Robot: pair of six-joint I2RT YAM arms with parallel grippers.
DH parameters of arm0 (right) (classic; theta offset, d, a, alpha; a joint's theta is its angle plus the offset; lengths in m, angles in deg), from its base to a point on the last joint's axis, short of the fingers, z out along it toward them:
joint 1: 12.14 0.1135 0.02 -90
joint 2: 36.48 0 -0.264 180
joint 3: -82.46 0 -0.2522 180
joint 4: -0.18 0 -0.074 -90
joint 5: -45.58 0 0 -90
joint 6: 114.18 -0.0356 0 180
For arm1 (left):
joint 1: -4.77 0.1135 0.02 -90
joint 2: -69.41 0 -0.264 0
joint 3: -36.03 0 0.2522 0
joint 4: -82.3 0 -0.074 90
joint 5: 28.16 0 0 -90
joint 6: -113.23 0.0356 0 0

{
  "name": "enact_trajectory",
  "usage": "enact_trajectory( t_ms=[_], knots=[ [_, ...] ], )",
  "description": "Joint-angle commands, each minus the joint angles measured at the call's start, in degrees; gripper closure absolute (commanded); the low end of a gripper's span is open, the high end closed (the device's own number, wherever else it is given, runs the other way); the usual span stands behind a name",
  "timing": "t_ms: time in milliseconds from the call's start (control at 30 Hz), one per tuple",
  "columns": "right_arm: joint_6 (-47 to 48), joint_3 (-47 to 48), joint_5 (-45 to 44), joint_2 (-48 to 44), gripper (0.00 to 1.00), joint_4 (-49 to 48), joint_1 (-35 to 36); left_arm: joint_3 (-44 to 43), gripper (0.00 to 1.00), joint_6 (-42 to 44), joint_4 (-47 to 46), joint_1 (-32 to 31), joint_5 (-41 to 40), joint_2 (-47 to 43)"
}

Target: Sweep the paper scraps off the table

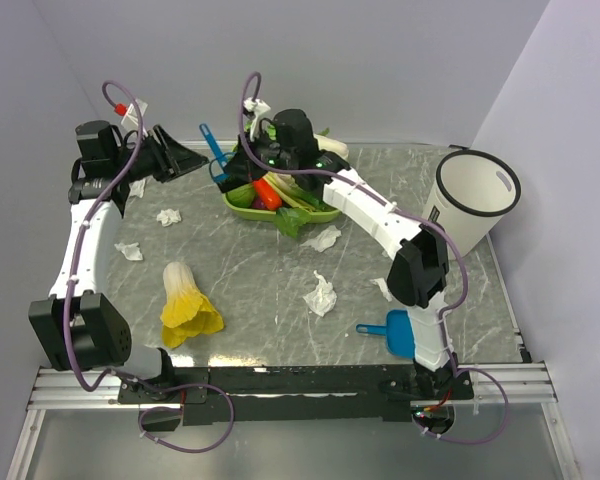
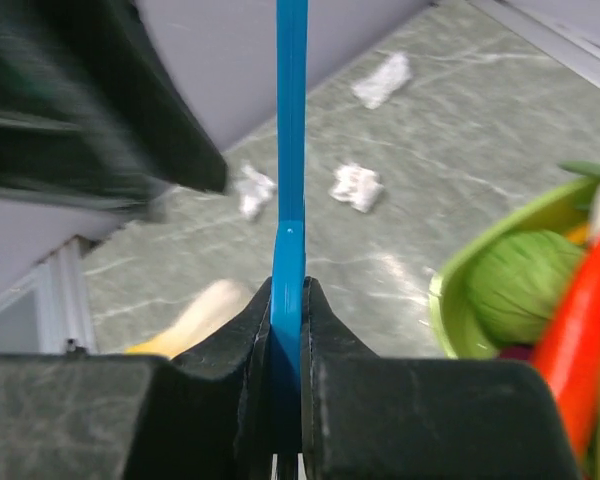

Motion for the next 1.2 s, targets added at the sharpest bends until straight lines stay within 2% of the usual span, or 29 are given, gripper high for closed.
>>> enact_trajectory(
  t_ms=[0, 67, 100, 133, 200, 233, 267, 300, 367, 400, 467, 600, 633, 833, 1033, 1167],
  knots=[
    [5.63, -3.76, -0.09, -4.09, 1.0, -1.46, -2.85, -2.22, 0.37, 4.4, 1.28, -0.14, 3.37, -0.7],
    [9.39, -5.44, 2.36, -5.51, 1.0, -0.67, -4.42, -3.63, 0.32, 9.85, 3.66, -0.06, 3.89, -0.26],
    [10.46, -6.93, 6.72, -7.08, 1.0, -0.15, -5.13, -5.73, 0.29, 12.13, 5.06, -0.06, 4.6, 0.18],
    [11.52, -7.99, 8.86, -7.97, 1.0, 1.16, -6.7, -7.05, 0.27, 18.94, 10.3, -0.14, 5.99, 0.44],
    [15.21, -10.7, 14.99, -10.59, 1.0, 3.1, -8.29, -11.35, 0.22, 26.88, 16.38, -0.14, 7.23, 1.32],
    [18.35, -11.68, 16.34, -11.65, 1.0, 5.28, -9.95, -12.76, 0.2, 37.71, 24.77, -0.14, 6.54, 1.59],
    [20.12, -12.73, 17.91, -12.62, 1.0, 6.44, -10.58, -13.82, 0.19, 43.04, 28.24, -0.32, 5.93, 1.42],
    [21.88, -14.92, 20.02, -14.72, 1.0, 7.41, -11.37, -14.79, 0.17, 54.23, 32.02, -0.32, 5.49, 1.07],
    [28.03, -16.86, 20.74, -16.75, 1.0, 11.09, -12.95, -13.84, 0.15, 65.18, 40.12, -0.67, 4.34, -1.29],
    [30.66, -18.35, 21.44, -18.42, 1.0, 12.5, -13.13, -12.96, 0.12, 75.68, 42.32, -1.28, 4.08, -2.35],
    [39.88, -19.59, 22.06, -19.75, 1.0, 18.47, -13.13, -9.03, 0.09, 82.0, 43.31, -2.86, 1.36, -6.12],
    [48.6, -20.92, 25.56, -22.03, 1.0, 24.11, -13.04, -4.43, 0.11, 83.18, 37.17, -9.87, -1.99, -10.01],
    [51.75, -21.18, 26.62, -22.38, 1.0, 24.98, -12.96, -4.52, 0.11, 83.08, 37.07, -11.2, -2.16, -10.01],
    [55.46, -24.43, 24.7, -25.29, 1.0, 26.13, -11.9, -9.43, 0.18, 77.99, 37.42, -16.84, -0.59, -5.27],
    [54.95, -26.81, 24.78, -26.7, 1.0, 24.29, -11.46, -8.83, 0.27, 68.24, 27.61, -19.57, 1.44, -4.65],
    [51.69, -24.87, 27.16, -25.64, 1.0, 23.68, -11.46, -9.61, 0.39, 67.26, 27.83, -22.02, 2.05, -2.99]
  ],
)
